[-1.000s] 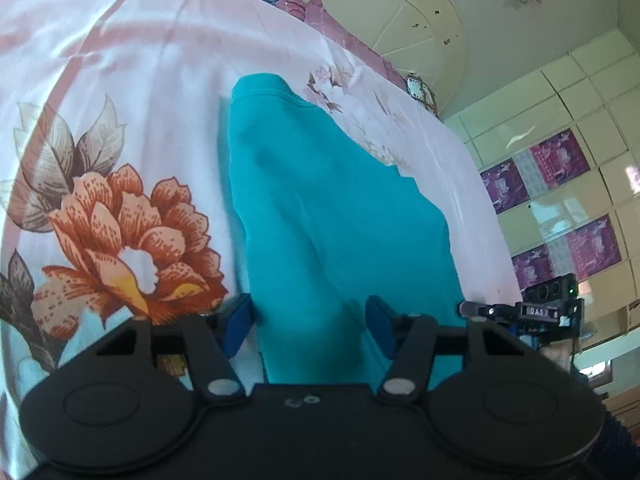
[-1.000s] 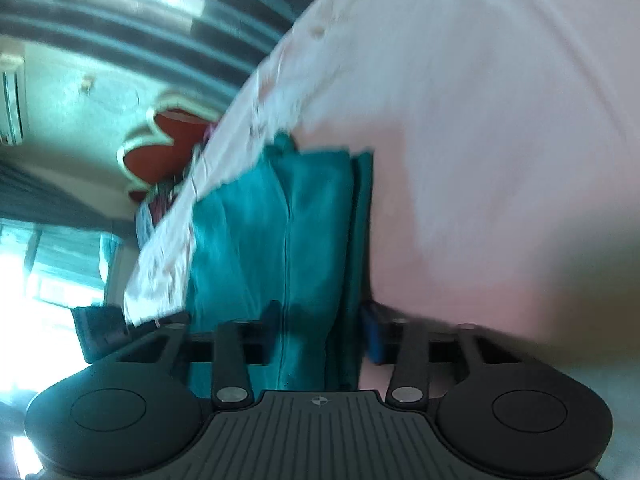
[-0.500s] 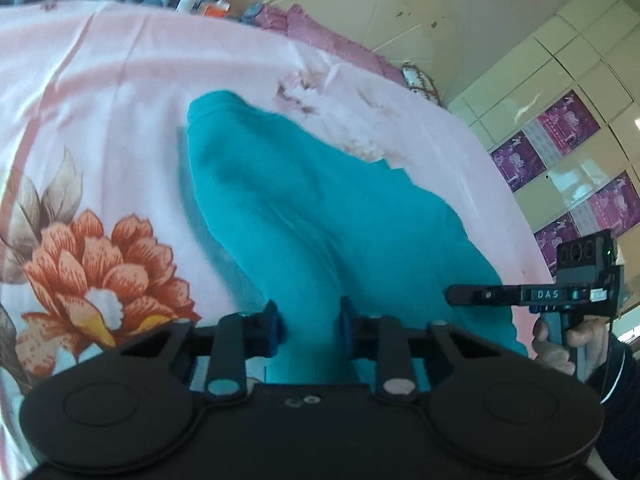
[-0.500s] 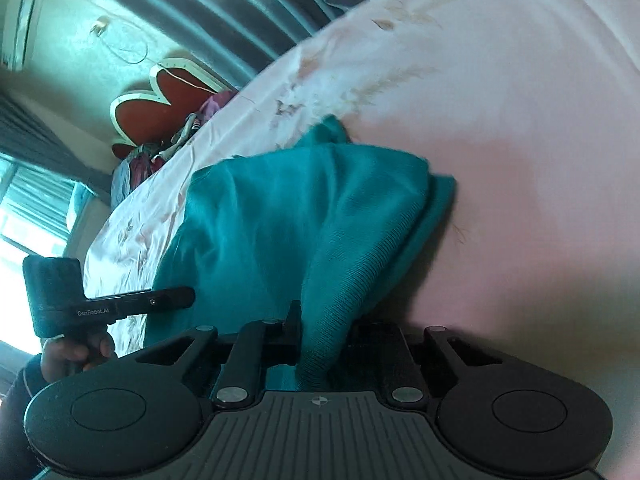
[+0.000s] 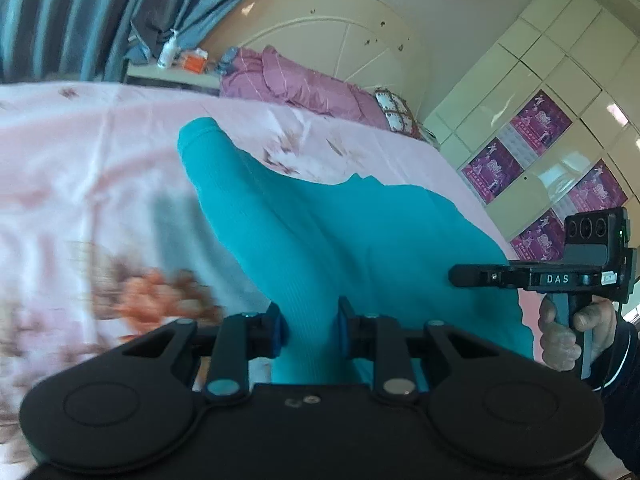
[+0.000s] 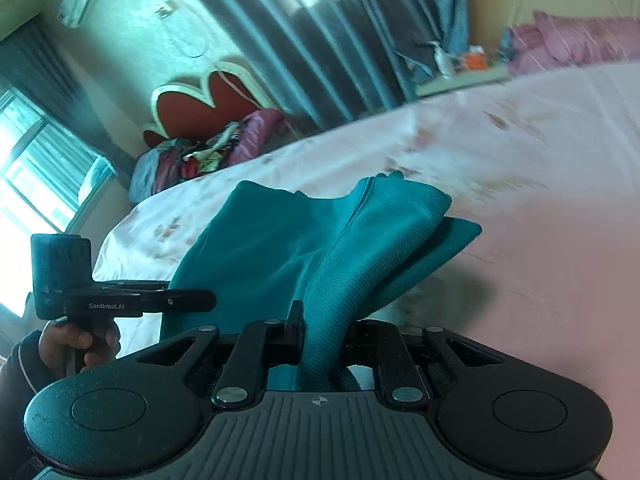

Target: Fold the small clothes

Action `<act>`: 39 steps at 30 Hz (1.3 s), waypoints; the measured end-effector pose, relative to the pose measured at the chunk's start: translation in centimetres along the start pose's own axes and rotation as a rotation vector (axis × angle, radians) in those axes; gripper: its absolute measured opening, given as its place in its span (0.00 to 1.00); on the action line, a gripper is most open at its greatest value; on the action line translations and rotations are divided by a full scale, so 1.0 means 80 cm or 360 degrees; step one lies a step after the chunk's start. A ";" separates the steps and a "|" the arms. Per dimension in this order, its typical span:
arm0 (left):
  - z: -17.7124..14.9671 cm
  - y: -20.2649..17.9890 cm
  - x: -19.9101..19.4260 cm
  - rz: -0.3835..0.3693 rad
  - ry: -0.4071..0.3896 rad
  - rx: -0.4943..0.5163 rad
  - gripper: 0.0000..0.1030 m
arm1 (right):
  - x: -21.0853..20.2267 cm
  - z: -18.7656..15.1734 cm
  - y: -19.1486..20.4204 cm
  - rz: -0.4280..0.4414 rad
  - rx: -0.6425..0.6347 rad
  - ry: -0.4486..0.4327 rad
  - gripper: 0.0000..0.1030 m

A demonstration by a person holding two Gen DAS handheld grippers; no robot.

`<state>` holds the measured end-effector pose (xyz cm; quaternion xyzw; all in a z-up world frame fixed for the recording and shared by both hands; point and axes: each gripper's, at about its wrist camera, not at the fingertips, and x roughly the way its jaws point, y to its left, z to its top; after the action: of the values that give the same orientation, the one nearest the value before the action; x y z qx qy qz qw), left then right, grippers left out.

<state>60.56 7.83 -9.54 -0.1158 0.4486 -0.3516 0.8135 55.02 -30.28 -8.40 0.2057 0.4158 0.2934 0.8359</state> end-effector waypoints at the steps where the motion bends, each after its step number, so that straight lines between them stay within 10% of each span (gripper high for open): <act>1: -0.002 0.010 -0.017 0.0010 -0.0010 0.0007 0.23 | 0.011 0.000 0.014 0.0011 -0.0007 -0.0001 0.14; 14: -0.048 0.189 -0.177 0.0105 0.0022 -0.0055 0.23 | 0.209 -0.057 0.159 0.0125 0.0113 0.0088 0.14; 25: -0.105 0.302 -0.173 0.0138 -0.0021 -0.0394 0.46 | 0.268 -0.096 0.106 0.0066 0.0489 0.0156 0.14; 34: -0.074 0.259 -0.226 0.0124 -0.0360 -0.0200 0.41 | 0.236 -0.052 0.170 -0.0104 0.0103 -0.0075 0.14; 39: -0.060 0.233 -0.149 0.0366 -0.0009 0.0053 0.38 | 0.301 -0.059 0.180 -0.0346 -0.0053 0.0089 0.14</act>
<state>61.24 30.06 -13.93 -0.0511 0.4508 -0.2631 0.8514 58.16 -3.14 -16.49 0.1372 0.4539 0.2136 0.8541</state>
